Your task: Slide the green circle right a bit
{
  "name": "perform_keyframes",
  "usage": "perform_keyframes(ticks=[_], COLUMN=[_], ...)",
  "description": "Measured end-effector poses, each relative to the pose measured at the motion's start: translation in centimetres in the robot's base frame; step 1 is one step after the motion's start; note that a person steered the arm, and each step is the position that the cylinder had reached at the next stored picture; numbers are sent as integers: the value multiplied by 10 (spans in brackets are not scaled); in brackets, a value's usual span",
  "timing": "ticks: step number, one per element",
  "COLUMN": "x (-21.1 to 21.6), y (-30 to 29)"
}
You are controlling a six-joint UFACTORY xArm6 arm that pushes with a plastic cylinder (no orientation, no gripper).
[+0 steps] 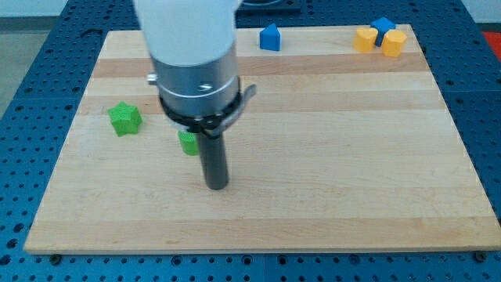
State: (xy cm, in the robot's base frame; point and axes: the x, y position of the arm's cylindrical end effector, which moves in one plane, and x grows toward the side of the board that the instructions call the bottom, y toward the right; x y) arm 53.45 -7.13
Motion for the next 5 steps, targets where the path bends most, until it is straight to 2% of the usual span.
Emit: perform_keyframes(ticks=[3,4,5], x=[-7,-38,-49], y=[-90,-96,-96])
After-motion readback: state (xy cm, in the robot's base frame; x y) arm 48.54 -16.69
